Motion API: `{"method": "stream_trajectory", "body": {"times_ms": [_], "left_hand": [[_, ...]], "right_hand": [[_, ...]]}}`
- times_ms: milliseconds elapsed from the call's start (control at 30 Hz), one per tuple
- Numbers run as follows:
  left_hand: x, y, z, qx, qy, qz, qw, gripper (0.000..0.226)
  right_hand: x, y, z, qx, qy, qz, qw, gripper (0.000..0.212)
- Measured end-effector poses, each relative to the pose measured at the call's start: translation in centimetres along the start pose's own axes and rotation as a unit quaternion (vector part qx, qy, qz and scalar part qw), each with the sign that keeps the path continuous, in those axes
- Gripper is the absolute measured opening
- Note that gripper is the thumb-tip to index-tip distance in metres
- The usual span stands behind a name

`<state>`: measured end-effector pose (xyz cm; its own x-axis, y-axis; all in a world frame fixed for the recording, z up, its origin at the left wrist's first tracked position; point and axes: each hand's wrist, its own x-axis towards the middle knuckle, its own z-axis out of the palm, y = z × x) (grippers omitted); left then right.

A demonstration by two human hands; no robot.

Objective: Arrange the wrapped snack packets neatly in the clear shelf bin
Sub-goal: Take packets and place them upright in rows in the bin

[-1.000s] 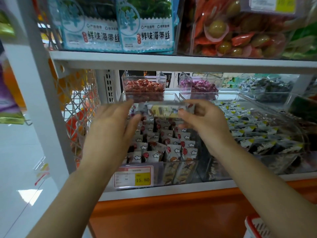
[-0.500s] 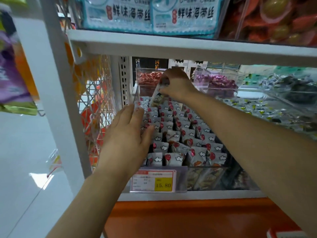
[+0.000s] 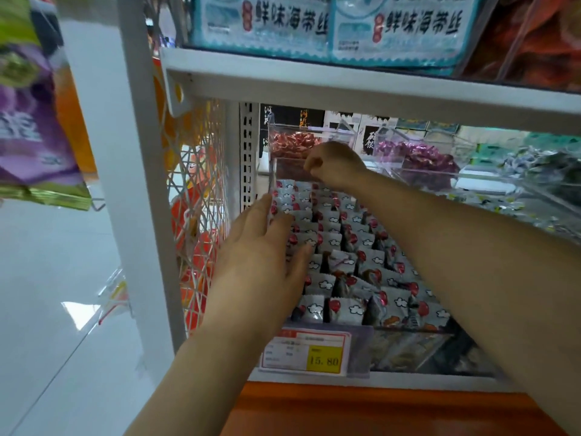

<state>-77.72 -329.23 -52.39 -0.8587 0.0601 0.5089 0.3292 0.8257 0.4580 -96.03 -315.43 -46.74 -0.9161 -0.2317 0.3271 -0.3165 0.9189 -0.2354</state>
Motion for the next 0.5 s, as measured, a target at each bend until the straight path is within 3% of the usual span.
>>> {"method": "stream_trajectory", "body": {"times_ms": [233,367,500], "left_hand": [[0.1,-0.4,0.4,-0.002,0.008,0.006,1.0,0.05],[0.1,-0.3,0.4,-0.004,0.006,0.0,1.0,0.05],[0.1,-0.1,0.2,-0.016,0.003,-0.003,1.0,0.05]], "right_hand": [[0.8,-0.7,2.5,-0.15,0.013,0.002,0.989,0.011],[0.9,-0.8,2.0,-0.043,0.031,0.04,0.998,0.007],[-0.2,-0.9,0.2,0.077,0.106,0.051,0.99,0.006]]}}
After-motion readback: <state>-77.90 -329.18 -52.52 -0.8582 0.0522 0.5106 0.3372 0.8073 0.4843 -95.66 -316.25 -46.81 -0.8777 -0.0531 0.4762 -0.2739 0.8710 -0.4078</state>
